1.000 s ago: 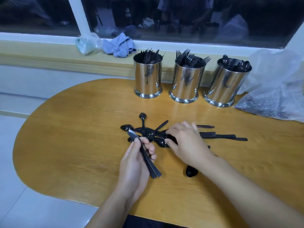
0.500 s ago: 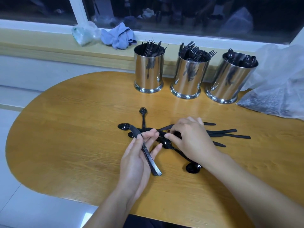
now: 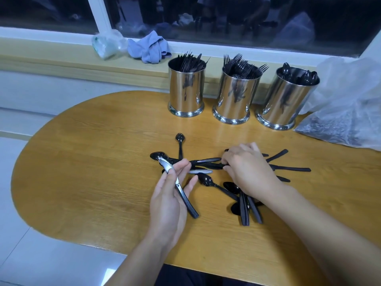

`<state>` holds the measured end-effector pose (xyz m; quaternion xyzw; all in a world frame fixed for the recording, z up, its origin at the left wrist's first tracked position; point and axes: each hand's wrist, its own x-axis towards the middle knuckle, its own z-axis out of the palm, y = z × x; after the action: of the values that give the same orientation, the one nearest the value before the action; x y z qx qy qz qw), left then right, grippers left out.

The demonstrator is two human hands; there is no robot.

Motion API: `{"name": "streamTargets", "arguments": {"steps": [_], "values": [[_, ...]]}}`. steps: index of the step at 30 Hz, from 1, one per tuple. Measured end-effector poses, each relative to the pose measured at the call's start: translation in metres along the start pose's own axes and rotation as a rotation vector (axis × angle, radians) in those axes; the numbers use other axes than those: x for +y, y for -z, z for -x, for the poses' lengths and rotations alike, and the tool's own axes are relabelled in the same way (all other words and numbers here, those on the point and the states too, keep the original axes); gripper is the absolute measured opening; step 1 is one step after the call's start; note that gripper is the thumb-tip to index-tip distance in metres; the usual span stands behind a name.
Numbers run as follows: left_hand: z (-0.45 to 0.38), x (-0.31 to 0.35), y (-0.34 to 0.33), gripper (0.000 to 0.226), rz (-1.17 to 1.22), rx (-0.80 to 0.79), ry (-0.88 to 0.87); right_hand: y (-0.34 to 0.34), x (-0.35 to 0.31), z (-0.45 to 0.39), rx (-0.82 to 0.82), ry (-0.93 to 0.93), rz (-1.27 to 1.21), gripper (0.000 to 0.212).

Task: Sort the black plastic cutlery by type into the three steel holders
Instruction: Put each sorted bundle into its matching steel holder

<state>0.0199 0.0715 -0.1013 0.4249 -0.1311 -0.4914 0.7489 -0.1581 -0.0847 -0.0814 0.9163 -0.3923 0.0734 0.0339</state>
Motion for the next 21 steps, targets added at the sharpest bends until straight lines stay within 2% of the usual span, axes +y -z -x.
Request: {"name": "streamTargets", "arguments": {"steps": [2,6,10,15,19,21], "values": [[0.001,0.000,0.000,0.041,-0.038,-0.006,0.004,0.001,0.003,-0.001,-0.007,-0.002,-0.017,0.011],[0.004,-0.001,0.000,0.040,-0.093,-0.032,0.010,0.002,0.010,-0.006,-0.057,-0.008,-0.072,0.020],[0.004,-0.006,0.001,0.039,-0.124,-0.060,-0.007,0.009,0.017,-0.002,0.045,-0.038,-0.139,0.021],[0.008,-0.011,-0.005,0.037,-0.290,-0.096,-0.044,0.026,0.014,0.011,0.153,-0.124,-0.257,0.005],[0.011,-0.004,-0.007,0.035,-0.271,-0.084,-0.029,0.053,-0.014,0.036,0.122,-0.252,-0.699,0.008],[0.012,0.000,-0.008,0.034,-0.208,-0.124,-0.010,0.061,-0.035,0.048,0.060,-0.252,-0.862,0.007]]}}
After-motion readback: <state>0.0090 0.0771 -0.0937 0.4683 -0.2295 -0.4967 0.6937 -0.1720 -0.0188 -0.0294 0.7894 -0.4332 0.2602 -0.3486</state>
